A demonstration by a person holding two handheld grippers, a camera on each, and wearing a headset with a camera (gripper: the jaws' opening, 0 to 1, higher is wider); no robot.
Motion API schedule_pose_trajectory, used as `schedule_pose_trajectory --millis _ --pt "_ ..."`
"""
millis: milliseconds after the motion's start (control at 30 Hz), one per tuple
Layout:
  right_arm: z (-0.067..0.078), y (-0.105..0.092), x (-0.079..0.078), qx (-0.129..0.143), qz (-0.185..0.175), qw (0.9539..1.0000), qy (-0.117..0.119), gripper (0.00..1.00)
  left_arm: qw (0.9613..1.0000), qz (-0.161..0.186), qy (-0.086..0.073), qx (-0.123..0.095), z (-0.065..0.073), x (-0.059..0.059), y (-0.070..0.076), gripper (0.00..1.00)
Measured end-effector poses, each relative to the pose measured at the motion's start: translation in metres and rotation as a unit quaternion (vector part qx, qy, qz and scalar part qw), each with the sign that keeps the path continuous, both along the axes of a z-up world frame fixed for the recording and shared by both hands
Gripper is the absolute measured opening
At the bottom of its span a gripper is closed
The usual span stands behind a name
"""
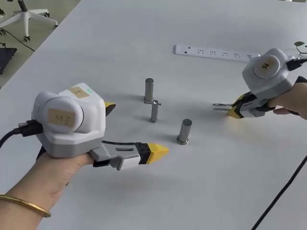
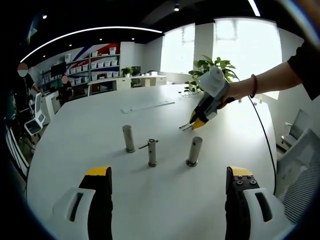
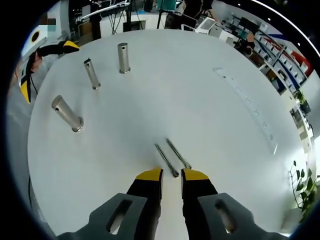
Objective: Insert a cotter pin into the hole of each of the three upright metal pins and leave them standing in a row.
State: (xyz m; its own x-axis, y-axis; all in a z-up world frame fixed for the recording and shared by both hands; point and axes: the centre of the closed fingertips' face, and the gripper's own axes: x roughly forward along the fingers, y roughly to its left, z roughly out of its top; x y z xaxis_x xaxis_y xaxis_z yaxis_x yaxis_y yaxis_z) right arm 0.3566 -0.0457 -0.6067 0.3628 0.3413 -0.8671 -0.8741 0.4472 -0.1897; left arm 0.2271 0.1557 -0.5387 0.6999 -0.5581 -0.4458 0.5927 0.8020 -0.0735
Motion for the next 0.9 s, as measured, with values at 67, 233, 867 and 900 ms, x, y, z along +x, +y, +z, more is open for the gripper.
schedule_pose_trajectory --millis 67,233,867,900 --pt "0.000 0.000 0.000 -0.003 0.004 1.0000 0.002 0.10 1.0000 0.002 0.000 -0.002 0.000 0.001 0.001 0.94" --pt "-0.002 0.005 -0.006 -0.005 0.042 0.9987 0.026 0.03 1.0000 0.005 0.000 -0.004 0.000 0.001 0.001 0.94" --pt "-0.004 0.006 -0.010 -0.037 0.076 0.9945 0.063 0.00 0.9999 0.009 0.005 -0.002 0.000 0.001 0.003 0.93" --pt "-0.004 0.006 -0.010 -0.039 0.079 0.9942 0.061 0.00 0.9999 0.009 0.005 -0.003 0.000 0.001 0.003 0.93"
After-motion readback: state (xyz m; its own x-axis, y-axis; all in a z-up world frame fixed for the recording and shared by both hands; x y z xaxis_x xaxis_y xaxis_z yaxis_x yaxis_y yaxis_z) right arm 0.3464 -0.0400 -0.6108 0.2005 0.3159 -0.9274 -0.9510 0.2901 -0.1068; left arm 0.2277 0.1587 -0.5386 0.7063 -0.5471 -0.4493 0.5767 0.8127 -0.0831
